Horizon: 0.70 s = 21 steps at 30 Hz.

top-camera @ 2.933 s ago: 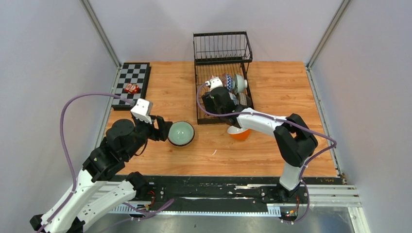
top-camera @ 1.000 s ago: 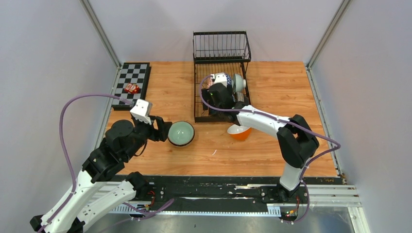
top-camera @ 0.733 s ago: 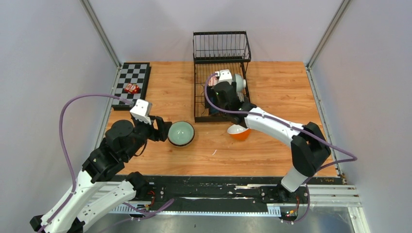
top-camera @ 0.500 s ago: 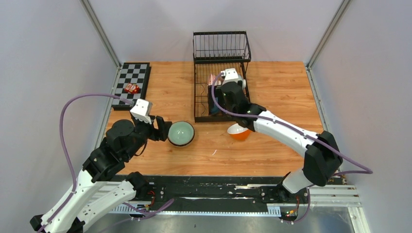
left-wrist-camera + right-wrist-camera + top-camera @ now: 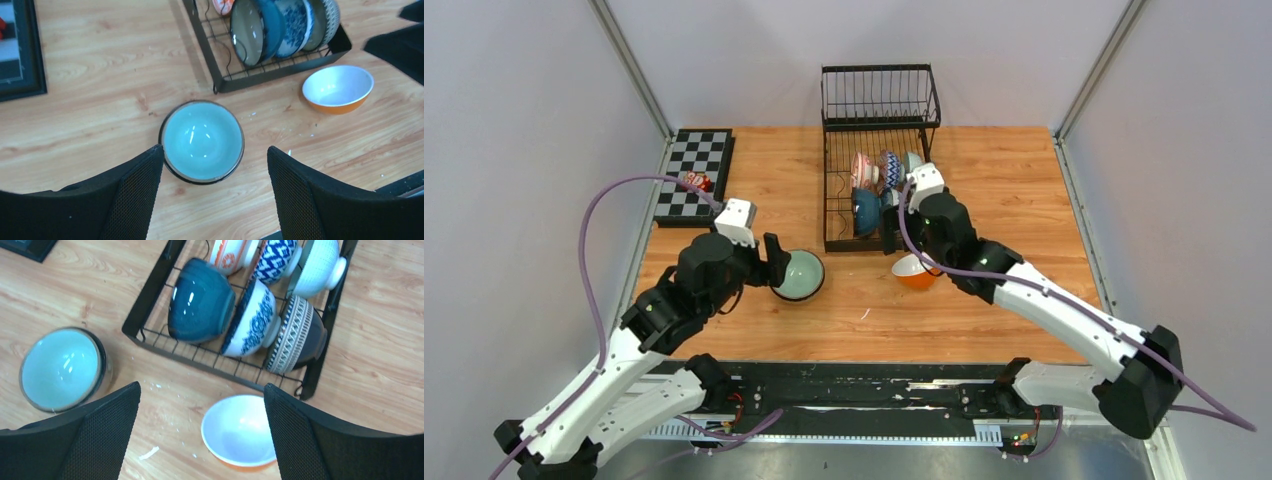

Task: Load the bowls into the dish rack
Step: Move the bowl to the center of the board.

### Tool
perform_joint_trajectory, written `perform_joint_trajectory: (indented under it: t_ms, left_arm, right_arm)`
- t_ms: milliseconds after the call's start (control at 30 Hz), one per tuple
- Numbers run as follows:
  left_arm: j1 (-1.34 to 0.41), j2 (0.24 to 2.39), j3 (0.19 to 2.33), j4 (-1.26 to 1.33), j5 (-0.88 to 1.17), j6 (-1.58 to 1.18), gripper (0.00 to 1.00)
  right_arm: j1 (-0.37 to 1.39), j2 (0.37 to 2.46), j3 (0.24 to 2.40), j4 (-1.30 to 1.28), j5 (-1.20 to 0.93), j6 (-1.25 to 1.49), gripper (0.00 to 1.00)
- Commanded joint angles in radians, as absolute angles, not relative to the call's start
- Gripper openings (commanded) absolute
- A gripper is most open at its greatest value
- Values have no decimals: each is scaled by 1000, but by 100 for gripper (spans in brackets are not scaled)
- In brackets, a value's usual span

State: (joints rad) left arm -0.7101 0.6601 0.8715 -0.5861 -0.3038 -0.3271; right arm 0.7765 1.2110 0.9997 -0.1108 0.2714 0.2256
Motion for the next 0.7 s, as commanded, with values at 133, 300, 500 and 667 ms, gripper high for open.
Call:
perform_joint_trajectory:
  t_ms: [133, 300, 500, 667]
  left_arm:
    - [-709, 737, 775, -570, -300, -476, 77]
    - [-709, 766, 746, -539, -277, -499, 77]
    - [-709, 791, 732, -532, -267, -503, 77]
    - [-709, 816, 709, -525, -238, -521, 77]
  right_arm:
    - [785, 1089, 910, -337, 208, 167, 89]
    - [785, 1102, 907, -395, 171, 123, 90]
    - [784, 1196, 954, -445, 114, 59, 90]
    - [785, 1324, 1034, -504, 66, 5, 90]
